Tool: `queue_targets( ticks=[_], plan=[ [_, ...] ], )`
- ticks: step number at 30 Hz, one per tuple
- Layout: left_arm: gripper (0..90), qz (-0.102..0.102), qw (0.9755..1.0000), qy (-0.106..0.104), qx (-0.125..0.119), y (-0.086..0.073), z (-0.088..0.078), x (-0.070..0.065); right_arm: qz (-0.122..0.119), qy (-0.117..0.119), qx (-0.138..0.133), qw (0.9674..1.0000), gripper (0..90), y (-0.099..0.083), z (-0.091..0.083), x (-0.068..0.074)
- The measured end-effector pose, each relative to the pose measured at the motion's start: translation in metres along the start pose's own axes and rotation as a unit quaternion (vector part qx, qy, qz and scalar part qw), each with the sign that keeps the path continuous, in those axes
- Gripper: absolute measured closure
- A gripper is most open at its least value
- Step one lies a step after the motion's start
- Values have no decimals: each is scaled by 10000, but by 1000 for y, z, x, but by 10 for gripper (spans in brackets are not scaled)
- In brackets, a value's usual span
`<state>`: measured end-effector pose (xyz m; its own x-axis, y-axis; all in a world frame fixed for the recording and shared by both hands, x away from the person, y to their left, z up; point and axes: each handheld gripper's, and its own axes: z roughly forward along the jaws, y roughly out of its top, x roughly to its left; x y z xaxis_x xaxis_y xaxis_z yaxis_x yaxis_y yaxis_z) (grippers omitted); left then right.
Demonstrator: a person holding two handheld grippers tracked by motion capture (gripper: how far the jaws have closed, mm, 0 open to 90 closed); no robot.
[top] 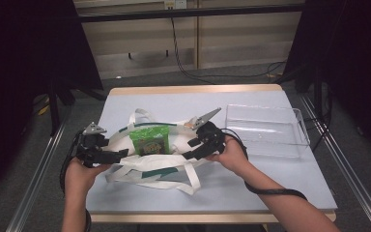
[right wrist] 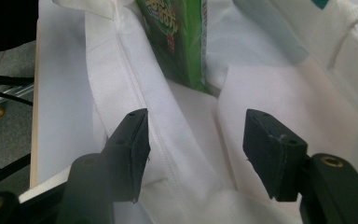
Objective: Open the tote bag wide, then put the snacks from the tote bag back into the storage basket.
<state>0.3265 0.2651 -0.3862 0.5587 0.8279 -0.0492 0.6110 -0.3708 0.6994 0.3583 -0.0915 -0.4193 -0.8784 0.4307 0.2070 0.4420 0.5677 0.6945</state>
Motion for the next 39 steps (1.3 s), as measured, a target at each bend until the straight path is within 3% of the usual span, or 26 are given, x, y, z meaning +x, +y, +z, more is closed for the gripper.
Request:
queue_targets(
  ticks=[10,15,22,27,29,39],
  plan=[
    [107,-51,9999,-144,51,1,-1,-3,-125,39,46,9999,339,9,3,3],
    [77,-156,9998,-97,-108,3,-4,1,-148,32,67,9999,326,12,2,5],
    [53,-59,9998,-182,-25,4,-1,0,-188,82,103,9997,271,18,5,5],
    [44,-172,9997,-180,-71,4,-2,-3,-266,80,181,9995,241,23,7,7],
    [44,-88,9998,-176,-53,5,-3,-3,-234,96,170,9995,232,25,6,8],
    [44,-118,9998,-179,-44,6,-2,-3,-323,130,240,9991,215,37,4,9]
  ],
)
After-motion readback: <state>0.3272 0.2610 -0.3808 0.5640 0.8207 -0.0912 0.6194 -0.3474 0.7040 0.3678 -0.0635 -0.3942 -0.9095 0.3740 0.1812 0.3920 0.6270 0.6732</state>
